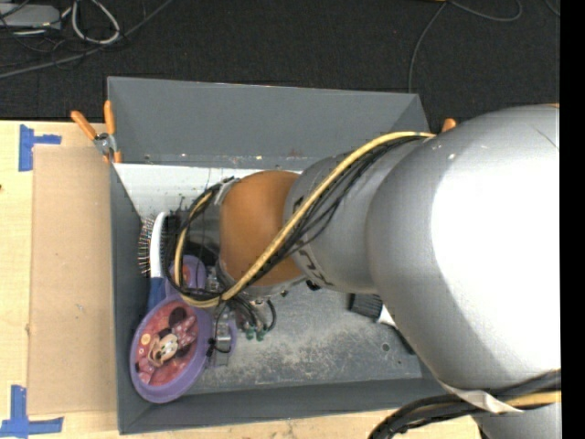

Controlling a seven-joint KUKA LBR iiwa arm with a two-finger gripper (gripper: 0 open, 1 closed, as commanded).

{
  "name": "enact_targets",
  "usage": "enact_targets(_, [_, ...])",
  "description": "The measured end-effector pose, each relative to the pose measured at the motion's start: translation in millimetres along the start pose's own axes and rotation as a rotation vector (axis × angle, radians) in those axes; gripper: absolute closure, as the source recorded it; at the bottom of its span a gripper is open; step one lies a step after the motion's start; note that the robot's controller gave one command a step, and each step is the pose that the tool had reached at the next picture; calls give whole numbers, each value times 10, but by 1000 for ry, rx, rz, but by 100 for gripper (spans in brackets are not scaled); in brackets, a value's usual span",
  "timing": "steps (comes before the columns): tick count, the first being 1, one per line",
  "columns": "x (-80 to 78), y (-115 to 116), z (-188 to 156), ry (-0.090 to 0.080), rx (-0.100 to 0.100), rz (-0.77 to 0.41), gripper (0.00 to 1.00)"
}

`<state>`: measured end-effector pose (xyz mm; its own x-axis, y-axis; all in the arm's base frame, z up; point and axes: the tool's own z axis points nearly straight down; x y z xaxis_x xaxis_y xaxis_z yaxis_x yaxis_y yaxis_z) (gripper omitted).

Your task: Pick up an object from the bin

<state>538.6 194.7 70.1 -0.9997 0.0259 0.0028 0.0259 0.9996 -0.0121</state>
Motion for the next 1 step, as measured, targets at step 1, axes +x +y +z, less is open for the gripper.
enact_targets(1, [125,-94,10,1,0,-239,0])
